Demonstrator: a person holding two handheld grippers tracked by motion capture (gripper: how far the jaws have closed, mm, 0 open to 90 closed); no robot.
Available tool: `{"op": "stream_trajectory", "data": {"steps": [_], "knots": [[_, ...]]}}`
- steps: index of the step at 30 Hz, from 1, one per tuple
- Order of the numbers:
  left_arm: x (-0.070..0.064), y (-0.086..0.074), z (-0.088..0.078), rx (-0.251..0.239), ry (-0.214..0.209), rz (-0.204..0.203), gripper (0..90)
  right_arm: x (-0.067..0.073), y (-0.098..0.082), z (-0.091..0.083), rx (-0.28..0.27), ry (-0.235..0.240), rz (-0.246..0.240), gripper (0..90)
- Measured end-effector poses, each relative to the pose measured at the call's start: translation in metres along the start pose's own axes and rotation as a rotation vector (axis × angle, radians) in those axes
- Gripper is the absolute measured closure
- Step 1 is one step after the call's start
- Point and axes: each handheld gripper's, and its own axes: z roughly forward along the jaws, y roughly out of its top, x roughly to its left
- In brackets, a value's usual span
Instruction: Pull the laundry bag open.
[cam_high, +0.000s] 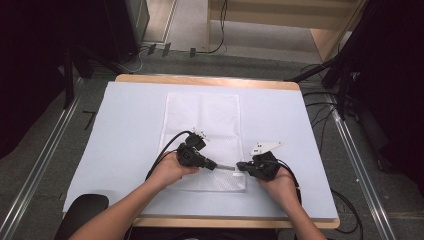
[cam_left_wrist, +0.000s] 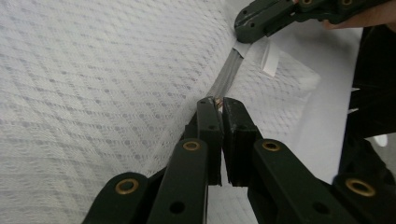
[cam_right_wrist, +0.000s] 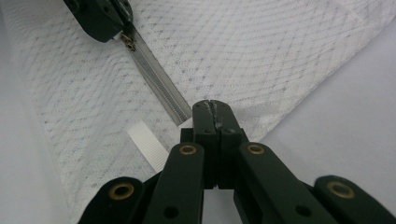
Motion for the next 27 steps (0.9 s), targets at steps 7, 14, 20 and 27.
{"op": "stream_trajectory", "data": {"steps": [7,14,20,27], "knots": [[0.005,-0.007,-0.009,-0.002,0.005,-0.017,88.1,0.000,-0.001,0.000,-0.009,0.002,-0.001,90.0],[0.009,-0.014,-0.020,-0.011,0.003,-0.031,88.1,-0.001,0.000,0.000,-0.001,0.007,-0.005,90.0],[0.012,-0.020,-0.029,-0.030,0.012,-0.033,88.1,-0.001,0.000,0.000,0.001,0.011,-0.007,90.0],[0.016,-0.027,-0.039,-0.047,0.010,-0.044,88.0,-0.003,0.000,0.000,-0.002,0.020,0.009,90.0]]}}
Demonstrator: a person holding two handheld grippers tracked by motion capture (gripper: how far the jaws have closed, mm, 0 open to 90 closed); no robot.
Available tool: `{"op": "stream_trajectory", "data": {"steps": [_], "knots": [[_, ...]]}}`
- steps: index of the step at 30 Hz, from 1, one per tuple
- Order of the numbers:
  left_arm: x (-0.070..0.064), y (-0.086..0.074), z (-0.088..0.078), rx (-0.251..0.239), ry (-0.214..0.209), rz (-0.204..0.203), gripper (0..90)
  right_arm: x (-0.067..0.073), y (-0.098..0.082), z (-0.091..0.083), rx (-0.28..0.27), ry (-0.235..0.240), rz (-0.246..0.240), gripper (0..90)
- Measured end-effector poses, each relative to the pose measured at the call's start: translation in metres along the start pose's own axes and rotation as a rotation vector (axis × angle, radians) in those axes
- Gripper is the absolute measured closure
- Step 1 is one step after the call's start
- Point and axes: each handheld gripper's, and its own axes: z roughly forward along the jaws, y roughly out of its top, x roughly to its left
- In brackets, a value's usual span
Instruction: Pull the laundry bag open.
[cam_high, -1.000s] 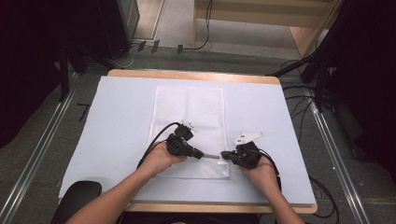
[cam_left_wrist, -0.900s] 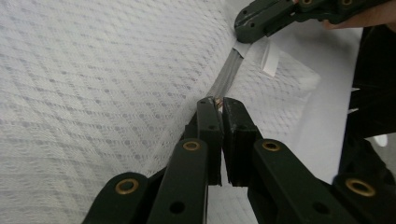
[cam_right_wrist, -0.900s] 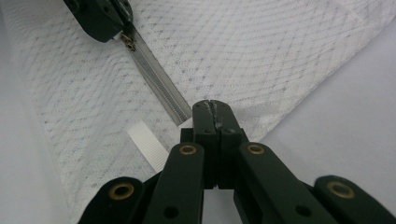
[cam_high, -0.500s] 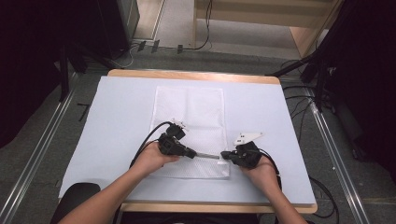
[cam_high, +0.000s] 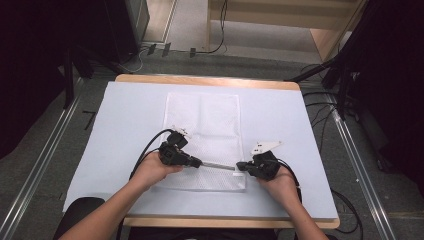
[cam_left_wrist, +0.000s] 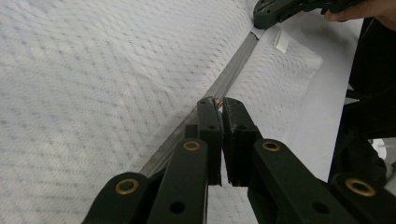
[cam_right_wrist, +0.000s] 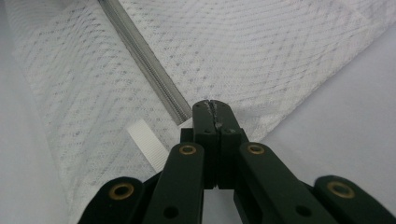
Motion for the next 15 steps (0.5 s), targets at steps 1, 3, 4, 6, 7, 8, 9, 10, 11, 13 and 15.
{"op": "stream_trajectory", "data": {"steps": [1,3,4,6,7,8,9,10,11,13,15], "knots": [[-0.0006,-0.0013,-0.0009,-0.002,0.005,-0.005,88.1,-0.0009,-0.0003,0.0003,-0.004,0.007,-0.003,90.0],[-0.0007,-0.0030,-0.0021,0.000,0.008,-0.005,88.1,-0.0009,-0.0002,0.0003,-0.004,0.006,-0.006,90.0],[0.0000,-0.0039,-0.0032,0.000,0.004,-0.005,88.1,-0.0012,-0.0003,0.0002,-0.004,0.010,-0.005,90.0],[0.0002,-0.0054,-0.0046,0.004,0.001,-0.006,88.1,-0.0013,-0.0003,0.0000,-0.001,0.011,-0.001,90.0],[0.0000,-0.0061,-0.0050,0.001,0.000,-0.008,88.1,-0.0014,-0.0003,0.0001,-0.001,0.011,-0.003,90.0],[-0.0003,-0.0065,-0.0051,0.004,0.001,-0.009,88.1,-0.0018,-0.0002,0.0004,-0.005,0.012,-0.006,90.0],[-0.0004,-0.0070,-0.0056,0.003,0.004,-0.005,88.1,-0.0019,-0.0002,0.0004,-0.005,0.013,-0.006,90.0],[-0.0001,-0.0074,-0.0058,0.009,0.002,-0.001,88.1,-0.0020,-0.0001,0.0005,-0.004,0.015,-0.006,90.0],[-0.0002,-0.0079,-0.0061,0.010,0.009,-0.002,88.1,-0.0018,0.0002,0.0003,0.001,0.015,-0.003,90.0],[0.0008,-0.0090,-0.0075,0.011,0.009,-0.010,88.1,-0.0014,0.0008,0.0004,0.004,0.014,-0.006,90.0],[0.0024,-0.0101,-0.0094,0.013,0.007,-0.012,88.1,-0.0010,0.0011,0.0006,0.005,0.012,-0.006,90.0]]}}
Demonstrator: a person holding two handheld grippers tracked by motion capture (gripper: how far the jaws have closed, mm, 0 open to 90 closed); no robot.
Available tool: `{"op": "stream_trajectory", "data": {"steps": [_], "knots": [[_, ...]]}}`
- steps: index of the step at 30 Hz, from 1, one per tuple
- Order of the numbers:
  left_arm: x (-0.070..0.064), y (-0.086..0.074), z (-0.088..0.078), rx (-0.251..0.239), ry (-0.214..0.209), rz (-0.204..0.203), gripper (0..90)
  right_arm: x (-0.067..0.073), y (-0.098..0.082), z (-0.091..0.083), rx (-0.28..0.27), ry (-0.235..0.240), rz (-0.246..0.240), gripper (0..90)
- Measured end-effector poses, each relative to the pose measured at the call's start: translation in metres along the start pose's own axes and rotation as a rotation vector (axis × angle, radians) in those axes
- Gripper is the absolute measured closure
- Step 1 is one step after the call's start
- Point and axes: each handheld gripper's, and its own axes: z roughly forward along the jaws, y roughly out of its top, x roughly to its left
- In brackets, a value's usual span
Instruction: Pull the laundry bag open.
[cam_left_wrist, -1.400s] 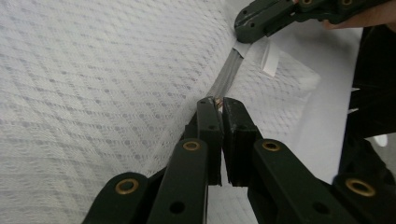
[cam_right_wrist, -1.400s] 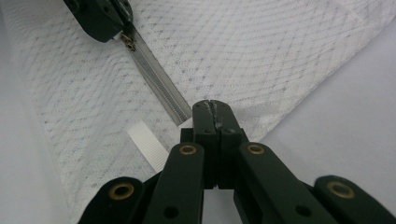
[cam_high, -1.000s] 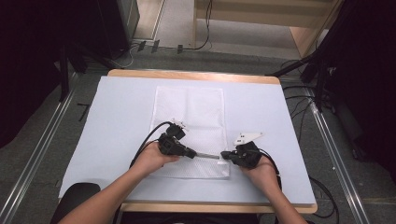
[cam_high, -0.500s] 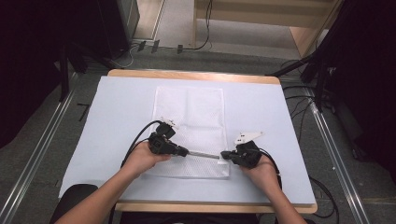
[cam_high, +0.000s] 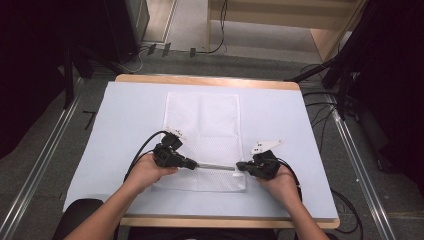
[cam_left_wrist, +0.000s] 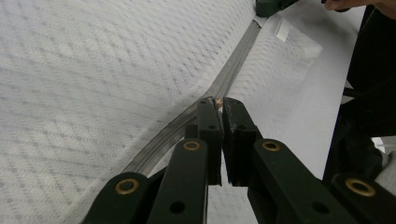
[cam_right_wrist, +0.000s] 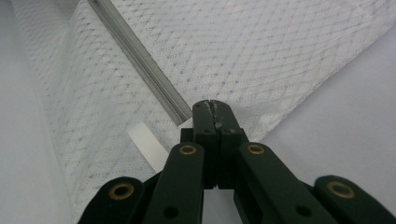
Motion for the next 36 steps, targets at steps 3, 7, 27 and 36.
{"op": "stream_trajectory", "data": {"steps": [3,7,27,36], "knots": [[0.002,-0.002,-0.003,-0.002,0.006,-0.007,88.1,0.000,0.000,0.000,0.000,0.001,-0.002,90.0],[0.008,-0.006,-0.011,-0.008,0.009,-0.028,88.1,-0.001,0.001,0.000,0.001,0.005,-0.005,90.0],[0.026,-0.031,-0.048,-0.060,0.088,-0.067,88.0,-0.001,0.001,0.000,0.006,0.007,0.001,90.0],[0.031,-0.038,-0.054,-0.057,0.132,-0.085,88.0,-0.001,0.001,0.000,0.005,0.007,-0.006,90.0]]}}
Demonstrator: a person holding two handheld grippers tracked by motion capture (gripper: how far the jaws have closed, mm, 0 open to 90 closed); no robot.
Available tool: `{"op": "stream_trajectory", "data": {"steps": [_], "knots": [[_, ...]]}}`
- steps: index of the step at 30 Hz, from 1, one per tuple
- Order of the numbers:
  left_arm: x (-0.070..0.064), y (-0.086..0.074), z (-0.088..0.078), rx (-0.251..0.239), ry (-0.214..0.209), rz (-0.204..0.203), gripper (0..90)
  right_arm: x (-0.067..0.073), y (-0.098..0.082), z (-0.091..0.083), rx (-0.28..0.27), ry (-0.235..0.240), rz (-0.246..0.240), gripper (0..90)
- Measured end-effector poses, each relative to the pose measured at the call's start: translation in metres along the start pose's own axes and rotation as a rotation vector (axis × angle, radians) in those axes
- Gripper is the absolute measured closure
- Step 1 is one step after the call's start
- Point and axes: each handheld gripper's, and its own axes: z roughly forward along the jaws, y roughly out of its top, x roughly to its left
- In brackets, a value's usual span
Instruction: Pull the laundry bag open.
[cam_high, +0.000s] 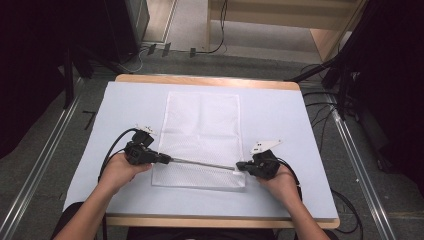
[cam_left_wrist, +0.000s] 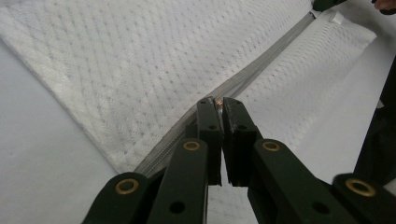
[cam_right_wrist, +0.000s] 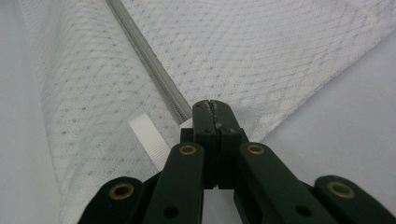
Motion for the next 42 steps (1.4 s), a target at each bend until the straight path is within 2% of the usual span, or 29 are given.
{"op": "stream_trajectory", "data": {"steps": [6,10,13,18,20,22,23,25,27,29,33,34,36,37,40,42], "knots": [[0.008,-0.006,-0.007,-0.010,0.016,-0.042,88.0,0.000,0.000,0.000,0.003,0.002,0.001,90.0],[0.011,-0.010,-0.011,-0.009,0.026,-0.051,88.0,-0.001,0.001,0.000,0.007,0.006,0.000,90.0],[0.013,-0.013,-0.012,0.000,0.044,-0.056,88.0,-0.001,0.001,0.000,0.007,0.010,0.002,90.0],[0.020,-0.020,-0.018,-0.004,0.065,-0.097,88.1,-0.003,0.002,0.000,0.015,0.022,0.008,90.0],[0.023,-0.022,-0.020,-0.006,0.080,-0.111,88.1,-0.004,0.003,0.001,0.018,0.027,0.002,90.0],[0.025,-0.025,-0.022,0.000,0.113,-0.116,88.1,-0.004,0.002,0.000,0.017,0.025,0.007,90.0],[0.026,-0.026,-0.022,0.002,0.106,-0.122,88.1,-0.004,0.002,0.000,0.017,0.027,0.005,90.0],[0.024,-0.026,-0.024,-0.004,0.137,-0.108,88.1,-0.004,0.003,0.001,0.017,0.030,0.003,90.0],[0.025,-0.028,-0.025,-0.011,0.122,-0.119,88.1,-0.004,0.004,0.001,0.019,0.031,-0.001,90.0],[0.025,-0.028,-0.025,-0.010,0.116,-0.097,88.0,-0.004,0.004,0.002,0.023,0.033,-0.005,90.0],[0.023,-0.029,-0.030,-0.083,0.093,-0.094,86.1,-0.006,0.006,0.002,0.033,0.050,0.003,90.0],[0.023,-0.029,-0.031,-0.110,0.078,-0.086,80.8,-0.008,0.006,0.002,0.031,0.057,0.004,90.0],[0.025,-0.029,-0.033,-0.131,0.063,-0.079,68.5,-0.010,0.009,0.001,0.023,0.090,0.006,79.4],[0.026,-0.030,-0.033,-0.140,0.060,-0.081,66.9,-0.011,0.011,-0.001,0.019,0.080,-0.001,78.3],[0.028,-0.031,-0.034,-0.159,0.112,-0.041,61.3,-0.010,0.016,-0.006,-0.023,0.062,-0.015,75.9],[0.030,-0.032,-0.035,-0.172,0.136,-0.016,58.9,-0.011,0.017,-0.009,-0.039,0.052,-0.001,72.1]]}}
